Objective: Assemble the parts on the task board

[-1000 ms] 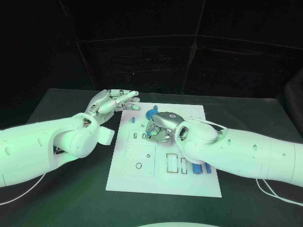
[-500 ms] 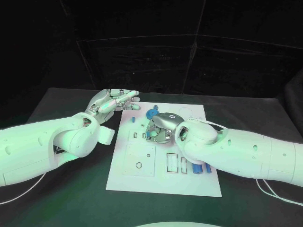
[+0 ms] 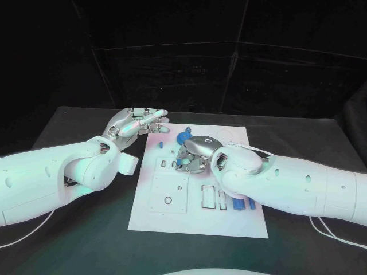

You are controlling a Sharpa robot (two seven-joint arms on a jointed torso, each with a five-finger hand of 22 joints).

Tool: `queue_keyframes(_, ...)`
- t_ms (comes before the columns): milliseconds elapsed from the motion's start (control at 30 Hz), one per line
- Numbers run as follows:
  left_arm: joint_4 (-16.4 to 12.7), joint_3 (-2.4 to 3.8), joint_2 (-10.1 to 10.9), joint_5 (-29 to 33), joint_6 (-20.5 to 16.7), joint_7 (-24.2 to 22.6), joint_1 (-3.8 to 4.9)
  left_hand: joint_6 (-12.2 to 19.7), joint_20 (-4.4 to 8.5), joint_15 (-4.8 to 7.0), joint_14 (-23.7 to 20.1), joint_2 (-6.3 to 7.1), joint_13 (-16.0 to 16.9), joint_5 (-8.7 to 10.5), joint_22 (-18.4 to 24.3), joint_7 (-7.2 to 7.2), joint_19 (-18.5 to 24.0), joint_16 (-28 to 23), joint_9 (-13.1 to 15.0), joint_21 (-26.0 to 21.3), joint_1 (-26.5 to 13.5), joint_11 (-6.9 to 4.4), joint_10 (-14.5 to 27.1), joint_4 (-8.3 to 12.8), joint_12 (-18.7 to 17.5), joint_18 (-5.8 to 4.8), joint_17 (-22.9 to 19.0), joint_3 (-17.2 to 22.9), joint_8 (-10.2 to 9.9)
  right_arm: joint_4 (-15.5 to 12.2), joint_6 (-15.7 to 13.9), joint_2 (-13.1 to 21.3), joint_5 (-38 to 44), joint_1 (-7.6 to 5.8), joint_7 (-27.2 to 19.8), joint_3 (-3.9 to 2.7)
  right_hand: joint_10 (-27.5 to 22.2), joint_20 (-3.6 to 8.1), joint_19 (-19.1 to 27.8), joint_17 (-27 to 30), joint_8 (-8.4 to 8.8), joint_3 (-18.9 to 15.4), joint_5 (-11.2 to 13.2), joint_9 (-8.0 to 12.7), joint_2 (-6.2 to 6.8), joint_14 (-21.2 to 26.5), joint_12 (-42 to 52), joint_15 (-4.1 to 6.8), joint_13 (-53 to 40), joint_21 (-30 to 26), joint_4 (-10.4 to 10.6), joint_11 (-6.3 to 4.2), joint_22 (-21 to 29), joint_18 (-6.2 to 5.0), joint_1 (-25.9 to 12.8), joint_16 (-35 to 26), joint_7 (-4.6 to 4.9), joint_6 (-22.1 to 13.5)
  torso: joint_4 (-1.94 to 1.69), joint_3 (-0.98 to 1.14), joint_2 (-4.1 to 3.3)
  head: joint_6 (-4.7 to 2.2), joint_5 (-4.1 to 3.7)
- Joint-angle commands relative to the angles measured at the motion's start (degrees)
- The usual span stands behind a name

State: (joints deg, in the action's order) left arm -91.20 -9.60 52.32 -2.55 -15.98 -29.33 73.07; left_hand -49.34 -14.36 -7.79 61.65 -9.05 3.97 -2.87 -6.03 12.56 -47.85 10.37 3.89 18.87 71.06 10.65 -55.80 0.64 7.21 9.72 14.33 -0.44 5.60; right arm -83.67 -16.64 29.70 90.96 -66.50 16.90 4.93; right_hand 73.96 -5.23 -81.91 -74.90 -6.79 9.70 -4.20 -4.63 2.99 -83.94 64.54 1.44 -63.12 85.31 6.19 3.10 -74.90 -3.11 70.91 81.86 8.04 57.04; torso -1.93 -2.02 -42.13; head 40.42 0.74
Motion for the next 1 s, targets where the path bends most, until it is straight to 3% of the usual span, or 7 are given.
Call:
queue_keyframes(33,0.0,0.06,-0.1,0.1,0.8,-0.2,0.09,-0.5,0.04,-0.06,0.1,-0.64,-0.1,-0.11,0.1,1.59,-0.3,-0.4,0.0,-0.3,-0.2,0.21,0.0,0.2,-0.2,0.81,0.1,0.2,0.2,0.0,-0.2,-0.1,0.4,0.04,1.1,0.1,-0.5,-0.13,0.2,-1.2,0.31,-1.4,0.6,0.0,0.27,-3.2,-0.3,-0.41,0.1,-0.2,0.5,0.07,-2.1,0.32,-1.0,-0.3,-0.04,-0.5,0.09,0.0,0.02,0.03,-0.08)
queue_keyframes(467,0.2,0.06,0.0,0.1,0.7,0.2,0.09,-0.8,0.19,0.15,0.8,-0.55,-0.1,-0.11,0.1,1.27,-0.7,-0.2,0.0,-0.1,-0.2,-0.01,-0.3,0.3,-0.1,0.89,0.4,0.2,0.2,-1.5,-9.7,1.3,-1.1,0.1,-1.8,0.1,-1.4,-0.76,0.3,-1.0,1.58,-8.7,0.1,0.4,1.57,-3.1,-0.6,-1.14,0.3,-0.4,4.5,0.96,-2.0,0.3,-2.9,-0.6,0.95,-3.7,0.04,0.09,0.03,0.04,-0.15)
queue_keyframes(700,1.1,0.07,0.1,-2.9,0.2,2.8,0.12,-6.0,4.45,4.16,13.8,0.41,1.3,-0.22,-2.4,-1.32,-10.4,8.4,0.7,5.8,-0.8,-3.13,-8.0,0.4,2.5,0.56,6.1,-0.5,2.2,-4.7,-13.9,5.8,-8.6,-0.06,-12.9,0.03,-1.4,-0.92,0.4,-0.7,1.33,-11.4,0.0,0.2,0.88,-3.1,-0.2,-1.24,-0.1,-0.5,5.7,1.05,-1.8,0.24,-1.0,-0.8,1.03,-3.9,0.02,0.09,0.19,-0.05,-0.06)
queue_keyframes(767,1.7,0.07,0.2,-5.1,1.2,5.3,0.36,-8.7,6.48,6.44,19.8,1.04,2.6,-0.25,-4.5,-3.12,-15.8,15.9,1.4,10.0,-1.5,-5.19,-12.2,0.1,4.4,0.85,11.4,-1.1,3.2,-6.0,-12.8,8.0,-13.8,-0.63,-18.1,-0.02,-1.7,-0.89,1.4,0.2,1.26,-10.8,-1.2,0.2,-0.32,-2.8,-0.5,-1.18,0.2,-1.1,4.2,0.97,-0.4,-0.06,2.6,-1.5,0.99,-4.0,0.07,0.06,0.21,-0.36,0.01)
queue_keyframes(900,2.8,0.07,0.3,-11.3,3.7,10.6,1.42,-9.7,8.35,8.02,21.1,1.47,7.3,0.06,-9.6,-4.45,-19.7,48.8,2.6,18.4,-2.0,-6.73,-14.7,-0.4,7.5,0.12,42.8,-2.0,3.3,-7.9,-8.0,11.9,-24.6,-2.87,-23.9,-0.07,-5.4,-0.76,7.1,8.2,1.18,-10.0,-2.2,0.2,-1.42,-0.4,-5.7,-1.03,5.0,-5.1,1.1,0.83,8.2,-1.85,8.1,-7.6,0.95,-4.2,0.18,0.1,0.08,-0.5,-0.05)
queue_keyframes(967,3.4,0.07,0.1,-15.1,5.5,14.0,2.01,-9.4,8.67,8.38,22.8,1.89,10.3,0.07,-12.1,-4.48,-20.2,60.8,3.2,22.3,-1.9,-7.24,-14.9,-0.4,10.0,0.3,55.0,-2.6,3.4,-8.5,-5.2,13.8,-31.0,-4.17,-25.5,-0.08,-10.0,-0.37,16.0,21.8,1.01,-10.1,-2.4,0.1,-2.78,4.2,-20.7,-0.93,18.1,-14.0,0.3,0.35,22.3,-4.36,10.2,-20.9,0.94,-3.9,0.23,0.13,0.28,-0.44,0.06)
queue_keyframes(1000,3.8,0.07,0.0,-17.7,6.8,16.5,2.51,-9.5,8.98,8.25,23.5,1.93,12.9,-0.19,-23.0,-4.71,-24.8,65.4,3.9,31.9,-2.5,-7.89,-15.8,-1.0,12.8,-0.91,59.7,-3.3,3.9,-8.7,-3.3,15.1,-35.3,-5.06,-26.4,-0.09,-10.6,-0.25,20.7,29.6,1.04,-9.8,-2.4,0.1,-3.2,6.5,-25.9,-0.81,22.0,-19.3,-0.3,0.23,30.4,-5.74,11.6,-28.6,0.76,-3.7,0.21,0.11,0.34,-0.48,0.05)
